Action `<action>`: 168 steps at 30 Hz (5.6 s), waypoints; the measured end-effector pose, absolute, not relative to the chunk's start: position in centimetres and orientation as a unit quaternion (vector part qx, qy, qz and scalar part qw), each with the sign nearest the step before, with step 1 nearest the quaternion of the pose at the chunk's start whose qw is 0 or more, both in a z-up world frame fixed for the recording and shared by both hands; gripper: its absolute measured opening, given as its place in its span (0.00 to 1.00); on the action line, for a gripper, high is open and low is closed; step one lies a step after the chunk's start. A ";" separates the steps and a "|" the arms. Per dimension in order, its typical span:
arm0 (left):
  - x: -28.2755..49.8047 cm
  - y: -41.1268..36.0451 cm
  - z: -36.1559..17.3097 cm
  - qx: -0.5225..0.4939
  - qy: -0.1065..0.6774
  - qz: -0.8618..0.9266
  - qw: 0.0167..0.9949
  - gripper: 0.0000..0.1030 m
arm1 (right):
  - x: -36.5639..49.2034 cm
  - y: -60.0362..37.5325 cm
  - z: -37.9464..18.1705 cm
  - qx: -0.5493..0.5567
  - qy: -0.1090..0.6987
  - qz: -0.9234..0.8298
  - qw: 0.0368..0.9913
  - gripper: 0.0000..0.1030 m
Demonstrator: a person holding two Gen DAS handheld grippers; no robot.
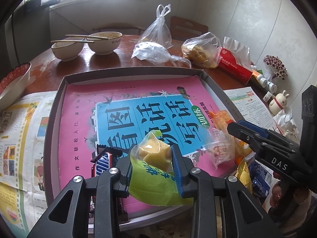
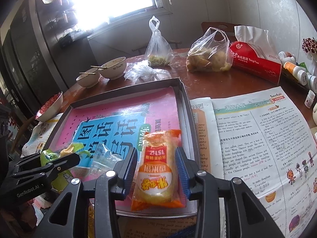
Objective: Organize snacks
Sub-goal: 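Lower and release the green-and-yellow bag with the left gripper while the right releases the yellow-orange bag, then withdraw both grippers from the tray toward the snacks on the newspaper, then grasp the black snack bag with the left gripper while the right gripper grasps the clear wafer pack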
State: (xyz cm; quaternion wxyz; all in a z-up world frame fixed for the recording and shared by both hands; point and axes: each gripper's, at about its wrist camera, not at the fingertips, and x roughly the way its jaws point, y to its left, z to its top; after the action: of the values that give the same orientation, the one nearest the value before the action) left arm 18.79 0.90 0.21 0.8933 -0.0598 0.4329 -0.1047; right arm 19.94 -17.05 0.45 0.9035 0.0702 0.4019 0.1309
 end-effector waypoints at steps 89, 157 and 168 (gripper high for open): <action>10.0 5.5 5.7 -0.097 0.374 -0.072 0.919 0.77 | 13.6 -17.6 5.6 0.074 0.331 0.177 0.924 0.61; 6.6 4.6 -0.3 -0.117 0.471 -0.083 0.870 0.77 | 4.6 -12.8 -0.2 -0.041 0.400 0.286 0.870 0.64; 7.3 4.1 -1.6 -0.121 0.487 -0.084 0.861 0.77 | 4.6 -11.6 -1.3 -0.061 0.407 0.293 0.863 0.60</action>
State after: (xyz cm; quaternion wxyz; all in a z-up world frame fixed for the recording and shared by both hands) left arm 7.30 4.05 -1.59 0.8611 -0.1206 0.4868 -0.0837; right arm 4.58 -11.59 -1.25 0.8627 -0.0613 0.4074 0.2932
